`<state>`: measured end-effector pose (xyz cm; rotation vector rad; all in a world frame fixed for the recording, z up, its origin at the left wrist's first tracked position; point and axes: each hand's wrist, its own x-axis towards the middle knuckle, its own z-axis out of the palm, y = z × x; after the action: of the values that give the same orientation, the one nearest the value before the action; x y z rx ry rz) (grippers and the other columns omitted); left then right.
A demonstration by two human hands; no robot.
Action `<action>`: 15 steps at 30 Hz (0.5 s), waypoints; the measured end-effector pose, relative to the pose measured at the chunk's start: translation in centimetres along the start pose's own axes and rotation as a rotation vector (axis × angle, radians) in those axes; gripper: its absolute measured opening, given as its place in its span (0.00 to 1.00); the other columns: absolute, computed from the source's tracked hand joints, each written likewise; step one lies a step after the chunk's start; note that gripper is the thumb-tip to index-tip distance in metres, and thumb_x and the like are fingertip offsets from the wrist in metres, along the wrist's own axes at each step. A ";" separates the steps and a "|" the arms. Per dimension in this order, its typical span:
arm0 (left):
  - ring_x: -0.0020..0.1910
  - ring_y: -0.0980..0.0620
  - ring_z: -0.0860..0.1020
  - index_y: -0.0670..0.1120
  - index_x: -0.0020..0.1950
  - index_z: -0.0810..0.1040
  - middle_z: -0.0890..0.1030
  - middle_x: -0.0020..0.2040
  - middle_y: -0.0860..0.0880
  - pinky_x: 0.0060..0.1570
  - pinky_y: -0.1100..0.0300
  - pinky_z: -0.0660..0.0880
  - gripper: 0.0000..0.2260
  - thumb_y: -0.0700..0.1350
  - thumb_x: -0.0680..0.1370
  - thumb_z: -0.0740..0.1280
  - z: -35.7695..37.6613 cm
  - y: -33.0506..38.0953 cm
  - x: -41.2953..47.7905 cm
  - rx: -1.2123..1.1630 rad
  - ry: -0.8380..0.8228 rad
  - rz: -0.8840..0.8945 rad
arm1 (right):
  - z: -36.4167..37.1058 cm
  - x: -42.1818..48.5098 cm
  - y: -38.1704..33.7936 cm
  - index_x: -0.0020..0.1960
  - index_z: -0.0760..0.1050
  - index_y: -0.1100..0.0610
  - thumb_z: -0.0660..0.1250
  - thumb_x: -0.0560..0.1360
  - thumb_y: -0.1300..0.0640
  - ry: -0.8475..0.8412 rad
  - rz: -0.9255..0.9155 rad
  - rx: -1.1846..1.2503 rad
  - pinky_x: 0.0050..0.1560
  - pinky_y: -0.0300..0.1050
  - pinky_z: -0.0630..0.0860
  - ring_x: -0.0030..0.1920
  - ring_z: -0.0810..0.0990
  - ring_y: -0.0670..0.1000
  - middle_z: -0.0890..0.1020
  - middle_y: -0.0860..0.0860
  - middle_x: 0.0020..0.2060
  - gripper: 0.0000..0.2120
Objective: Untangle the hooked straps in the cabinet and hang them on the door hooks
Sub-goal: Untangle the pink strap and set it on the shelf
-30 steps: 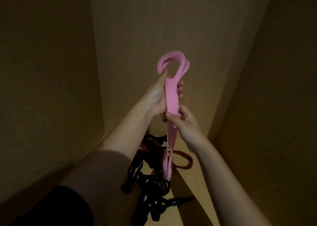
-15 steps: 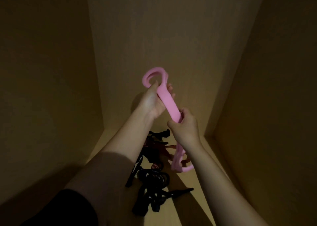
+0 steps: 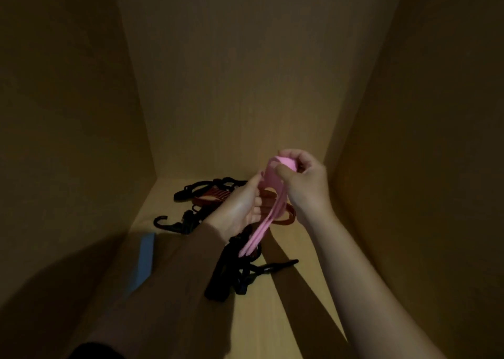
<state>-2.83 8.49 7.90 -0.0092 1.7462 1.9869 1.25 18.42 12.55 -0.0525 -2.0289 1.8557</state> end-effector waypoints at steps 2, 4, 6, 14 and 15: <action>0.51 0.46 0.80 0.46 0.54 0.77 0.82 0.50 0.43 0.57 0.53 0.74 0.19 0.57 0.80 0.53 0.5 -0.7 -0.8 0.133 -0.020 0.076 | -0.3 -0.3 0.2 0.52 0.76 0.51 0.67 0.74 0.60 0.005 0.047 -0.014 0.52 0.41 0.76 0.50 0.76 0.45 0.76 0.41 0.45 0.08; 0.47 0.47 0.78 0.41 0.50 0.78 0.81 0.45 0.42 0.53 0.56 0.72 0.16 0.48 0.81 0.54 1.0 -0.9 -1.6 0.224 -0.036 0.181 | -0.6 -0.6 0.5 0.54 0.77 0.51 0.63 0.75 0.63 -0.014 0.090 -0.035 0.59 0.50 0.75 0.56 0.77 0.49 0.77 0.42 0.49 0.11; 0.45 0.46 0.75 0.31 0.51 0.76 0.77 0.45 0.39 0.45 0.59 0.69 0.16 0.41 0.81 0.54 1.3 -1.2 -1.8 0.240 -0.046 0.272 | -1.2 -0.9 0.5 0.53 0.78 0.50 0.59 0.74 0.67 -0.025 0.128 -0.065 0.59 0.52 0.75 0.58 0.76 0.54 0.78 0.47 0.54 0.17; 0.32 0.61 0.78 0.45 0.44 0.77 0.78 0.35 0.51 0.33 0.69 0.74 0.08 0.34 0.77 0.62 2.9 -0.7 -2.8 0.244 -0.090 0.530 | -3.8 -1.2 0.5 0.57 0.79 0.53 0.63 0.75 0.67 -0.010 0.058 -0.083 0.44 0.34 0.77 0.47 0.78 0.40 0.80 0.46 0.54 0.16; 0.34 0.60 0.79 0.47 0.45 0.77 0.79 0.36 0.51 0.34 0.68 0.75 0.08 0.35 0.76 0.63 3.1 -0.4 -2.7 0.258 -0.082 0.565 | -4.0 -1.0 0.5 0.56 0.79 0.52 0.63 0.75 0.67 0.003 0.049 -0.080 0.43 0.33 0.76 0.48 0.77 0.40 0.80 0.45 0.53 0.15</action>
<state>0.65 10.48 8.91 0.7123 2.0987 2.0605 3.32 21.95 12.04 -0.1276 -2.1174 1.8016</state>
